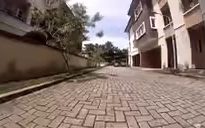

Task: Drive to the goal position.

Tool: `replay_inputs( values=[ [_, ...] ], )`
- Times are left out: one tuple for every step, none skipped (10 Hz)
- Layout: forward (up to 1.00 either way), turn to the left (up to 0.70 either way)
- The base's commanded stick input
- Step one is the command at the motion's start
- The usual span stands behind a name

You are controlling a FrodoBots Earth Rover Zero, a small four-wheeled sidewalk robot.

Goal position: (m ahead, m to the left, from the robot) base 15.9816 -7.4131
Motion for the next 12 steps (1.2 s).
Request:
replay_inputs(
  values=[
    [0.50, 0.00],
    [0.50, 0.00],
    [0.50, 0.00],
    [0.50, 0.00],
    [0.50, 0.00],
    [0.50, 0.00],
    [0.50, 0.00],
    [0.50, 0.00],
    [0.50, 0.00],
    [0.50, 0.00],
    [0.50, 0.00],
    [0.50, 0.00]
  ],
)
